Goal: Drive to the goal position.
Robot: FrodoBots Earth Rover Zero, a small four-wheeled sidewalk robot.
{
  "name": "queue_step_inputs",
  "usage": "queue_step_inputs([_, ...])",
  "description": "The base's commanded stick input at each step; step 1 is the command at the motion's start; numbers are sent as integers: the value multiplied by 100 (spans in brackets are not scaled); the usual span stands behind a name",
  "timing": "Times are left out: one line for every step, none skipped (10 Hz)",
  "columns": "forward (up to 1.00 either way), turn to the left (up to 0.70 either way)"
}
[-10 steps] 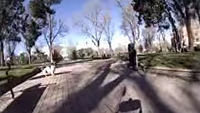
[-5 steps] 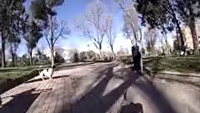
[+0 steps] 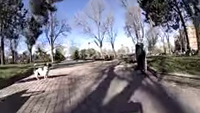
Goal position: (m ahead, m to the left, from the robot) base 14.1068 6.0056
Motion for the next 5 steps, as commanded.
queue_step_inputs([70, 0])
queue_step_inputs([70, 0])
queue_step_inputs([70, 0])
queue_step_inputs([70, 0])
queue_step_inputs([70, 0])
